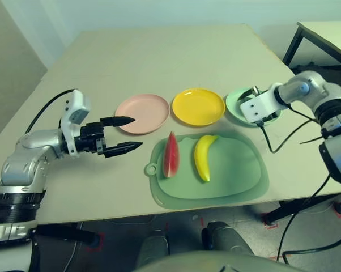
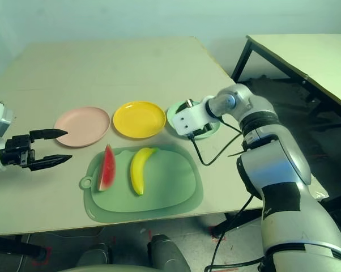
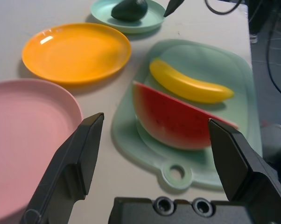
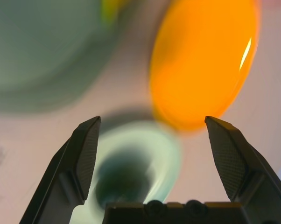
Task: Place the fruits into color-matched plates.
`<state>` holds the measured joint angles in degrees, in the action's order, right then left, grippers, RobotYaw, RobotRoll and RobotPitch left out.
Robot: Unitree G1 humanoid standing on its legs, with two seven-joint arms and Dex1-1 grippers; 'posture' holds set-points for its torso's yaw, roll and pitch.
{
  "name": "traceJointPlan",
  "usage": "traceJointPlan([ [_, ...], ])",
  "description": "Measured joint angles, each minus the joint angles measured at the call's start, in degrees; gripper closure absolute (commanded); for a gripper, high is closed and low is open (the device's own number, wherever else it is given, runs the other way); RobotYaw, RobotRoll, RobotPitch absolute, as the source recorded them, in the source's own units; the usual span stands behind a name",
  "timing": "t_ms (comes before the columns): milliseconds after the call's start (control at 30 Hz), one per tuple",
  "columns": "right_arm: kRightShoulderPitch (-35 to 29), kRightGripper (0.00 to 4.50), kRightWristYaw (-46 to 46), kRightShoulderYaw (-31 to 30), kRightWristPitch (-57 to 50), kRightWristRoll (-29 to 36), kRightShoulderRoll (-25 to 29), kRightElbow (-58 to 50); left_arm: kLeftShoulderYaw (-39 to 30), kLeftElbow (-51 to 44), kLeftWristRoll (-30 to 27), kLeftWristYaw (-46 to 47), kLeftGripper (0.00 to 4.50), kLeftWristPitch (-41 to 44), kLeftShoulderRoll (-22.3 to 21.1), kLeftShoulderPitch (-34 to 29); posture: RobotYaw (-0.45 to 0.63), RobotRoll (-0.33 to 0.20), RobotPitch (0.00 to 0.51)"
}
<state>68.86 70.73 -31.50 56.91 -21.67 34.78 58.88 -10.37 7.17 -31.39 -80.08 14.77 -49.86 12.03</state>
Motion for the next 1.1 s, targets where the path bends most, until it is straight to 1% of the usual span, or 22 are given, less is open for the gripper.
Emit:
traceJointPlan([
  [67,-4.27,0.02,5.39,-0.58,-0.55,5.96,-0.46,-9.76,-0.07,1.69,-0.01,-1.76,0.00,-1.24,-0.40,-0.13,-0.11,0.000,0.039],
  [133,-8.31,0.02,9.76,-1.70,-3.00,10.37,-0.35,-19.00,-0.26,2.85,0.02,-2.96,0.00,-2.30,-0.76,-0.36,-0.11,0.000,0.043],
  [200,-11.47,0.02,12.83,-2.56,-6.29,13.23,-0.15,-26.71,-0.39,3.83,0.25,-3.96,0.00,-3.26,-1.01,-0.85,-0.10,0.000,0.048],
  [300,-13.85,0.02,14.82,-3.48,-10.08,14.91,-0.31,-33.08,-0.45,4.05,0.08,-4.53,0.00,-3.55,-1.00,-1.10,-0.08,0.000,0.050],
  [567,-16.23,0.02,14.86,-5.12,-12.13,12.74,-1.35,-35.26,-1.28,3.11,-0.59,-4.49,0.00,-3.46,-1.01,-2.11,-0.07,0.000,0.053],
  [733,-16.08,0.02,14.40,-6.15,-12.87,10.07,-3.88,-34.85,-2.18,2.18,-0.65,-3.90,0.00,-3.14,-1.00,-2.31,-0.07,0.000,0.052],
  [867,-15.16,0.02,13.29,-7.85,-12.95,6.49,-5.91,-31.73,-2.21,1.85,-0.62,-3.56,0.00,-3.00,-0.96,-2.33,-0.07,0.000,0.053],
  [1100,-11.41,0.02,10.11,-8.25,-13.06,0.92,-9.40,-25.54,-2.22,1.79,-0.59,-3.43,0.00,-2.99,-0.80,-2.30,-0.06,0.000,0.051],
])
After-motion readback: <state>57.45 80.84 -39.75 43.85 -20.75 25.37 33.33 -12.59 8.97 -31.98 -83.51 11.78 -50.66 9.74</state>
